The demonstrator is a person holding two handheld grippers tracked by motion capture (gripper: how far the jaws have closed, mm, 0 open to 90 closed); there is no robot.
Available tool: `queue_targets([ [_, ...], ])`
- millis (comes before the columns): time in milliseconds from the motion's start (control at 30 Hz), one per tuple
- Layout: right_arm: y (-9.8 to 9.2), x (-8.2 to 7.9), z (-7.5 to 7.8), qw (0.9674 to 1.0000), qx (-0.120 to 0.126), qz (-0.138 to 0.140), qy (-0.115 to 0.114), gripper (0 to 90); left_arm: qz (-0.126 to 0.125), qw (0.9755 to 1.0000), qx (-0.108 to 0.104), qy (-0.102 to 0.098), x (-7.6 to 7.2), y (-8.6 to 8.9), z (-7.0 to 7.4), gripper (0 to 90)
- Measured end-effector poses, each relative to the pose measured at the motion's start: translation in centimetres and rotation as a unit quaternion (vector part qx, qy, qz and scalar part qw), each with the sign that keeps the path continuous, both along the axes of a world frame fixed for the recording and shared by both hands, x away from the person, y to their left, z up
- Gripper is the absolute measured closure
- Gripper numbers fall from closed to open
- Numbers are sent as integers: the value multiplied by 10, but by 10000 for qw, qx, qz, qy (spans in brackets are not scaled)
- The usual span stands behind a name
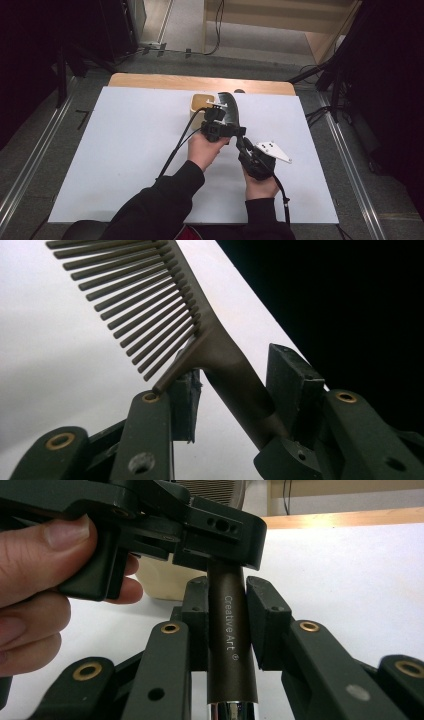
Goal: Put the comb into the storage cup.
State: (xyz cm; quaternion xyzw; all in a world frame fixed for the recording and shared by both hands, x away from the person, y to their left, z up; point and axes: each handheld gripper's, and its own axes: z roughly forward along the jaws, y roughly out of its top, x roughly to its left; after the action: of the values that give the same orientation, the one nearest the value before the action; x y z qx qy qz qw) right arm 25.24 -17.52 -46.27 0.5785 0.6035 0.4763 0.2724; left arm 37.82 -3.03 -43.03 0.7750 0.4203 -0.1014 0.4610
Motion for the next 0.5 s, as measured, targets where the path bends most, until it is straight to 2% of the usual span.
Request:
queue_targets([
  [500, 1, 2, -2, 9999, 2, -1, 112, 701, -27, 9995, -231, 219, 2, 2, 0, 669],
])
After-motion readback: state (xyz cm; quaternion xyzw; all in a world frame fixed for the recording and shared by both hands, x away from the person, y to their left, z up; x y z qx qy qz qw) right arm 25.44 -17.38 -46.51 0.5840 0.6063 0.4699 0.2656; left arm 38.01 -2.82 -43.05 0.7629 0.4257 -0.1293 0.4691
